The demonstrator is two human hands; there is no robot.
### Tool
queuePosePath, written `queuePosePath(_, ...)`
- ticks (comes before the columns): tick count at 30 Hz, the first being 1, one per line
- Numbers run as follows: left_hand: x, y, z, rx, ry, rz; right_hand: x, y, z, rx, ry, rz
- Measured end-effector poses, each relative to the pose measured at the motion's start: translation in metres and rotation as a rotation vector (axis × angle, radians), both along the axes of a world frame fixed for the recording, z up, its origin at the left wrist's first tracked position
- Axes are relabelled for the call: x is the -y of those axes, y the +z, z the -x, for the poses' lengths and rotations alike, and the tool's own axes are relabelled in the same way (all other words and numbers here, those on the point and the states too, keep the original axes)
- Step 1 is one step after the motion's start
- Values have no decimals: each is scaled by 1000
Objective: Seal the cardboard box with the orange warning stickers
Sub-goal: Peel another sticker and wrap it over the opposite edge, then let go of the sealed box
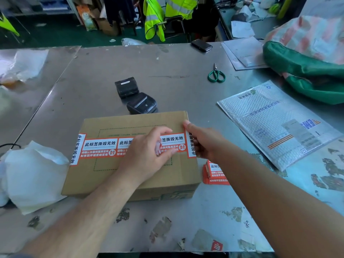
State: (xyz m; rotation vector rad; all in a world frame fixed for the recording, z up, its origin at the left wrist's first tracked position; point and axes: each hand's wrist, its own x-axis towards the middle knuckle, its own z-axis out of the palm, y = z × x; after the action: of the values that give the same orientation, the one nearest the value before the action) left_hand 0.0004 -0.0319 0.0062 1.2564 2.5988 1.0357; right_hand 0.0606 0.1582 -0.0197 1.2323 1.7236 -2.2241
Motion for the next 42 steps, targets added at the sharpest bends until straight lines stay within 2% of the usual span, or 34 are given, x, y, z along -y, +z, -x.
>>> queuePosePath(6, -1, 1, 0, -22, 22, -1, 1, 7, 8, 1, -70, -69)
queuePosePath(12, -1, 0, -1, -42, 31, -8, 1, 11, -29, -50, -203, 47)
queuePosePath(20, 0, 2, -2, -15, 76, -15, 7, 22, -54, -42, -168, -37)
queuePosePath(28, 6, 5, -4, 100, 107, -125, 30, 56, -55, -127, -99, -182)
queuePosePath(35, 15, 33, 12, 235, 187, -387, 53, 78, -40, -119, -109, -339)
queuePosePath(40, 39, 48, 42, 437, 198, -382, 79, 92, -24, -130, -120, -370)
queuePosePath(42, 59, 50, 53, 556, 223, -442, 97, 98, -16, -136, -88, -385)
